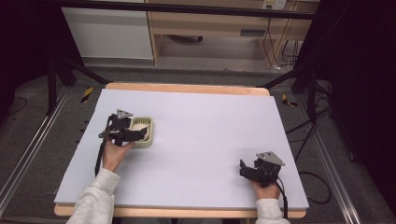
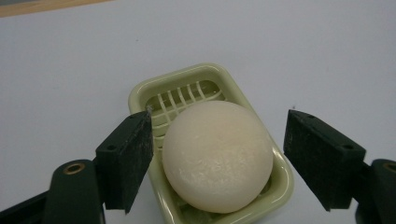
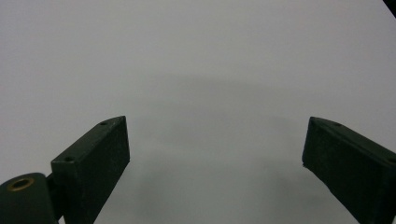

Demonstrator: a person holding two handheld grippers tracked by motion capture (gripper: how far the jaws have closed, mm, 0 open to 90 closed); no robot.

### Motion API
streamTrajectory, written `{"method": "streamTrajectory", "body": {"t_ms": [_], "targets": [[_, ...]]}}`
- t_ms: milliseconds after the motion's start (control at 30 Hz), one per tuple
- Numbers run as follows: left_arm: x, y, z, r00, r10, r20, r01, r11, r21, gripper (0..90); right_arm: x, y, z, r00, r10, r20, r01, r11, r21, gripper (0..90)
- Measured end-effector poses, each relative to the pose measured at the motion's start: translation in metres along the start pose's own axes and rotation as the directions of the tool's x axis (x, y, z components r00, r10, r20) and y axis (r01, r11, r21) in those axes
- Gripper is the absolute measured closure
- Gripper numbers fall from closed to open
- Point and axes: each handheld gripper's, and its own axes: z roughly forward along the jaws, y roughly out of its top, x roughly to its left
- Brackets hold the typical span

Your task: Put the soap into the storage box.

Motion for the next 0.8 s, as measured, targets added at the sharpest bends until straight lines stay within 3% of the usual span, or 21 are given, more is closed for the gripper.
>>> {"method": "streamTrajectory", "body": {"t_ms": [400, 700, 800], "targets": [[-0.007, -0.012, -0.027, 1.0000, 0.008, -0.001, -0.008, 0.9991, -0.041, 20.8, 0.000, 0.000, -0.001, 1.0000, 0.005, -0.002, -0.005, 1.000, -0.005, 7.6], [-0.002, -0.034, -0.035, 0.9998, -0.002, -0.019, 0.001, 0.9995, -0.031, 18.1, 0.000, 0.000, -0.002, 0.9999, 0.009, -0.009, -0.009, 1.000, -0.012, 7.0], [-0.001, -0.044, -0.041, 0.9999, -0.010, -0.009, 0.009, 0.9985, -0.053, 18.6, -0.001, 0.000, -0.002, 0.9997, 0.015, -0.019, -0.015, 1.000, -0.009, 6.8]]}}
